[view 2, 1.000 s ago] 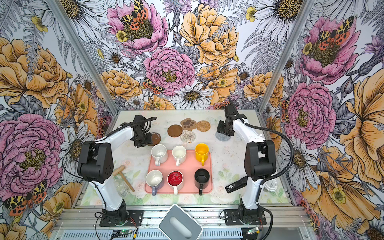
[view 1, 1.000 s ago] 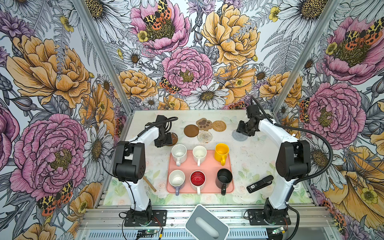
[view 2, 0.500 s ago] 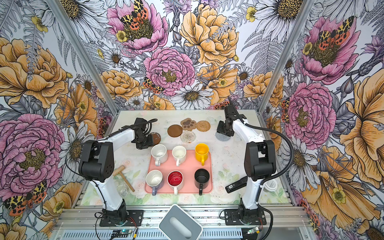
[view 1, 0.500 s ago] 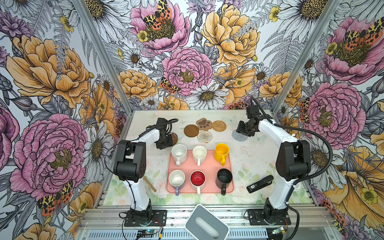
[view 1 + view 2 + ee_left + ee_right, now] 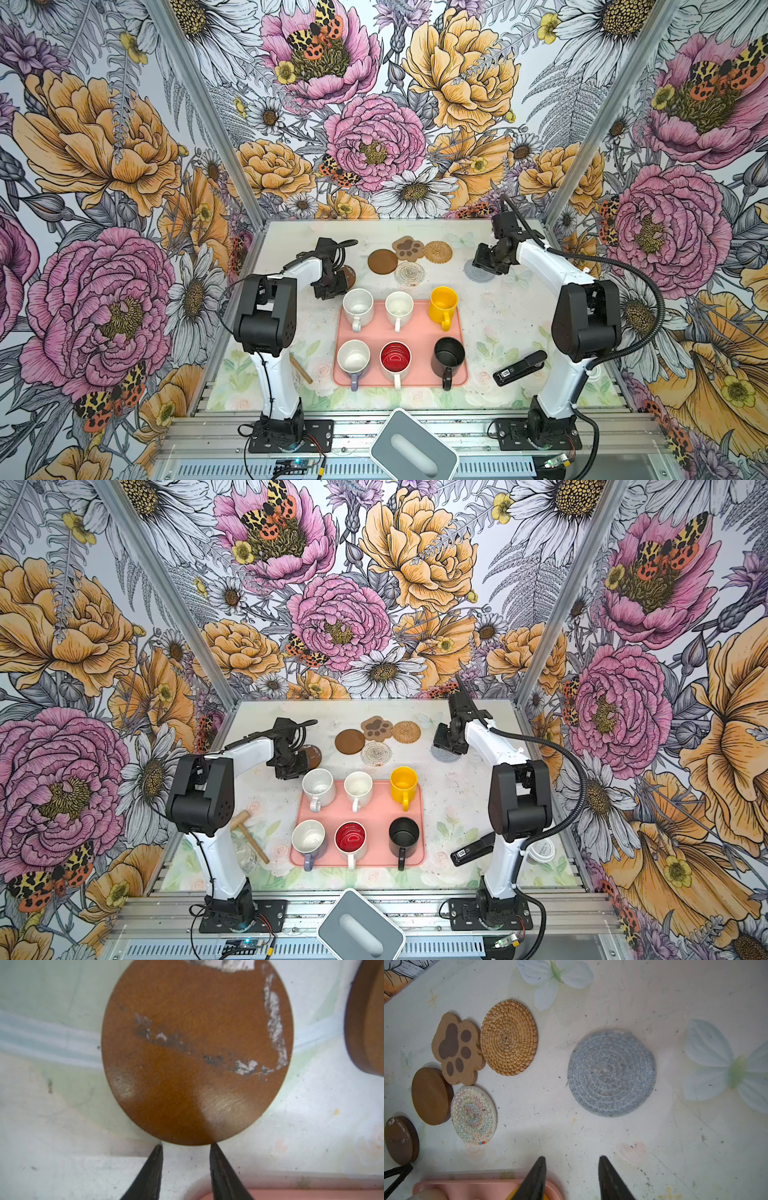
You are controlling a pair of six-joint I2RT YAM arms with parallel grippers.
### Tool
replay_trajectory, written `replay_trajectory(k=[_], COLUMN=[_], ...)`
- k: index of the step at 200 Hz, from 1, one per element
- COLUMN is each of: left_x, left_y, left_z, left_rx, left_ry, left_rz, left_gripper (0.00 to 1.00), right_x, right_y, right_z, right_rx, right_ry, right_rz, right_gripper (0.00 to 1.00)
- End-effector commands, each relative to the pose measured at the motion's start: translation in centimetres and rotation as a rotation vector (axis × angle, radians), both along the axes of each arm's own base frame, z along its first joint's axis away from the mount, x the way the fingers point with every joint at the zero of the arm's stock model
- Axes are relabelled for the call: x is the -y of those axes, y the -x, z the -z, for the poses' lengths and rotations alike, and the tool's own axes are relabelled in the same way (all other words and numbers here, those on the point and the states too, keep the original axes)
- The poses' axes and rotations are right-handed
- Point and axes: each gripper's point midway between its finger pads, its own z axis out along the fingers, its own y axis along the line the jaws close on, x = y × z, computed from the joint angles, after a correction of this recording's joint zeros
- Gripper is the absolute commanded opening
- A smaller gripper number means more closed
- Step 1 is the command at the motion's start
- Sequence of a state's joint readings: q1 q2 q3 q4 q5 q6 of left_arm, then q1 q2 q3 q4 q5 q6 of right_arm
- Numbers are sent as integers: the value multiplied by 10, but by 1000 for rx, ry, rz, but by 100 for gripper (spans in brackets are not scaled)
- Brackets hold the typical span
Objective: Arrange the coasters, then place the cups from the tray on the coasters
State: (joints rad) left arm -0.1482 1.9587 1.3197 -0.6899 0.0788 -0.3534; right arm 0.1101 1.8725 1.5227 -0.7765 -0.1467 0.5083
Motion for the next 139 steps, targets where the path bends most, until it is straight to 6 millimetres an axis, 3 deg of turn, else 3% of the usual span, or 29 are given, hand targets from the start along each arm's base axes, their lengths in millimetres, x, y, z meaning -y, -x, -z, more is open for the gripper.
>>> replay_trajectory(k=[1,139], left_x=[1,-20], left_y=[-8,-48], left_z=[14,5], left_rx=[-10,38], left_ry=[-15,-31], left_rz=[-9,-49], left_gripper=[40,39], right_x=[-1,-8], right_y=[0,0], right_z=[-18,-26], right_rx=[45,61], right_ry=[-15,-27], right_rz=[8,0], right_gripper=[44,44])
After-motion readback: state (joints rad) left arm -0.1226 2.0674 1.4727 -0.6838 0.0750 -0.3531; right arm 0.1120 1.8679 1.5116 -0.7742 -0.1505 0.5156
